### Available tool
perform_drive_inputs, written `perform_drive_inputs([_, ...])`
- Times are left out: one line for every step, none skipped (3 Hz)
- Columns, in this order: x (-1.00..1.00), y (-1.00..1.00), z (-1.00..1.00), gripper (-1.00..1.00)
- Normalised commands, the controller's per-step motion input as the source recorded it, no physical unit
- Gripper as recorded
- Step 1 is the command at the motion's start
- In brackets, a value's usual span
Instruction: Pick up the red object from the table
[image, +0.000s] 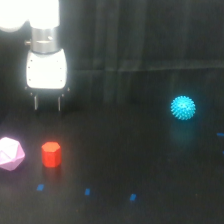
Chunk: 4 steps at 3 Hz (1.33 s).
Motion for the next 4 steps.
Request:
perform_drive_inputs([-0.39, 0.59, 0.15, 0.70])
perform_drive_inputs([0.36, -1.00, -0.77, 1.00])
perform_drive_inputs([-0.54, -0.81, -0.69, -0.14])
perform_drive_inputs([-0.16, -0.13, 0.40, 1.00])
